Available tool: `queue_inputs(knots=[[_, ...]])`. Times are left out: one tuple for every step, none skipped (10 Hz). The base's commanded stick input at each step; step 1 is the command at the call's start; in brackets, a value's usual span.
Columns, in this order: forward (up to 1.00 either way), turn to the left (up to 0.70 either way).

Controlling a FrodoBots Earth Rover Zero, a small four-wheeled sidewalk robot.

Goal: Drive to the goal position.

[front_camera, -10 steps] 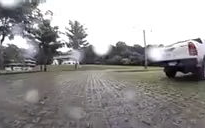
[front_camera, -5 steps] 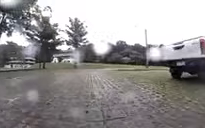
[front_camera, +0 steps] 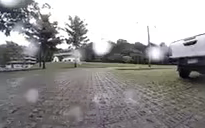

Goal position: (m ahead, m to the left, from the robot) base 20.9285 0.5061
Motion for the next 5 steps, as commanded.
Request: queue_inputs(knots=[[0.85, 0.00], [0.85, 0.00], [0.85, 0.00], [0.85, 0.00], [0.85, 0.00]])
